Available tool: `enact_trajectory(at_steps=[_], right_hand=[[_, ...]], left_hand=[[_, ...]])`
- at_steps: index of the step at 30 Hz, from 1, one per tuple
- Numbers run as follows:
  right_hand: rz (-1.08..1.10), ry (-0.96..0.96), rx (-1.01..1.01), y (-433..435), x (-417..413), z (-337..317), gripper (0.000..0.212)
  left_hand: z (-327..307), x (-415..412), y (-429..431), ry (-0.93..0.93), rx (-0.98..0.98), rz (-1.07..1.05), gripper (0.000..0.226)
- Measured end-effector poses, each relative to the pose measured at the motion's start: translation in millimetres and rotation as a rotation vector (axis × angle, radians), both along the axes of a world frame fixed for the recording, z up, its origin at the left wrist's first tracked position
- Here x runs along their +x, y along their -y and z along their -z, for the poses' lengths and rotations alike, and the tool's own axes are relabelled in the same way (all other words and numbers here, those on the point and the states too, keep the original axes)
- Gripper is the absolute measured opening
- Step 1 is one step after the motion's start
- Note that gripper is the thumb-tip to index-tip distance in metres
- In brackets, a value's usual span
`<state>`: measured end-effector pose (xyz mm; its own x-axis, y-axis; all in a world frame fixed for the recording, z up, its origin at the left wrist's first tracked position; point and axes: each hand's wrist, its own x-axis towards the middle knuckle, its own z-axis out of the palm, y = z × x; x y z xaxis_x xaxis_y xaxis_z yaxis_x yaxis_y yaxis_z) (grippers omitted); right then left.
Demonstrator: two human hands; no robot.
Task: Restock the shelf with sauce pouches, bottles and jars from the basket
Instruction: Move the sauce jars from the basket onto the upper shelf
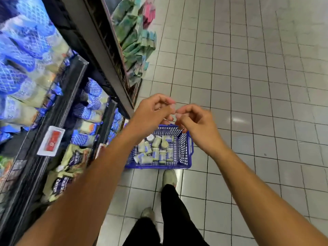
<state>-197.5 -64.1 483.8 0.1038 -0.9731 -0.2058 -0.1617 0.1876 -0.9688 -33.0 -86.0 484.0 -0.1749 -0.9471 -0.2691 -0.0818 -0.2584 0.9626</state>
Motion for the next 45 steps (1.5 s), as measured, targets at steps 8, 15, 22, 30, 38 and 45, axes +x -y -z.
enact_trajectory(at_steps=[8,15,22,30,38,45], right_hand=[[-0.041,-0.081,0.202,61,-13,115,0.016],[-0.001,-0.172,0.400,73,-25,260,0.020],[-0.038,-0.284,0.566,70,-35,414,0.014],[-0.106,-0.276,0.796,51,-36,570,0.012],[-0.133,-0.441,0.900,35,-40,690,0.024],[-0.135,-0.442,0.902,37,-29,754,0.041]], left_hand=[[120,-5,66,0.020,0.204,-0.092,0.007],[255,13,77,0.157,0.446,-0.101,0.009],[405,23,59,0.274,0.641,-0.015,0.007],[585,11,29,0.409,0.873,-0.028,0.010],[693,-24,14,0.572,0.897,0.022,0.016],[740,-53,6,0.614,0.880,0.007,0.051]])
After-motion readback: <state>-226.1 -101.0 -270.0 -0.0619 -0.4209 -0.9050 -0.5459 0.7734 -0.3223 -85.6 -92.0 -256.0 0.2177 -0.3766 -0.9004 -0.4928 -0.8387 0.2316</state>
